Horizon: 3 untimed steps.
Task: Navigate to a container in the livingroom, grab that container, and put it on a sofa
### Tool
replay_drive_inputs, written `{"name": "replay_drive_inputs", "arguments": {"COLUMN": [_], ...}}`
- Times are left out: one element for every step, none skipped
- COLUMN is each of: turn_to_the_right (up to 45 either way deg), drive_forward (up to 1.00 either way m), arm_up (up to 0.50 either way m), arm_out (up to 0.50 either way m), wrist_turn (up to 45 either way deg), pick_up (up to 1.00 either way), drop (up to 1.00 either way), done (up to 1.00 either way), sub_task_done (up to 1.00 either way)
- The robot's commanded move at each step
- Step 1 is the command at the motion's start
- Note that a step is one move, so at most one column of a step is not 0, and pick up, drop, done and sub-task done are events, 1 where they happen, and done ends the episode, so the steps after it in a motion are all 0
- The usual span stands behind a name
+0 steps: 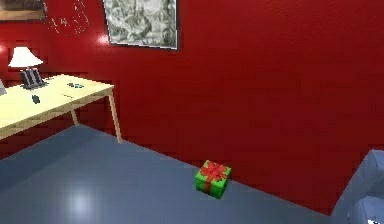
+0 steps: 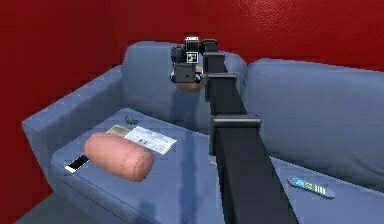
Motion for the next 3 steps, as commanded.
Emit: {"name": "replay_drive_inputs", "arguments": {"turn_to_the_right": [0.0, 0.0, 0.0], "drive_forward": [0.0, 0.0, 0.0], "arm_up": [-0.24, -0.32, 0.0], "arm_out": [0.0, 0.0, 0.0], "wrist_turn": [0.0, 0.0, 0.0], "pick_up": [0.0, 0.0, 0.0], "drop": [0.0, 0.0, 1.0], "done": [0.0, 0.0, 0.0], "sub_task_done": [0.0, 0.0, 0.0]}}
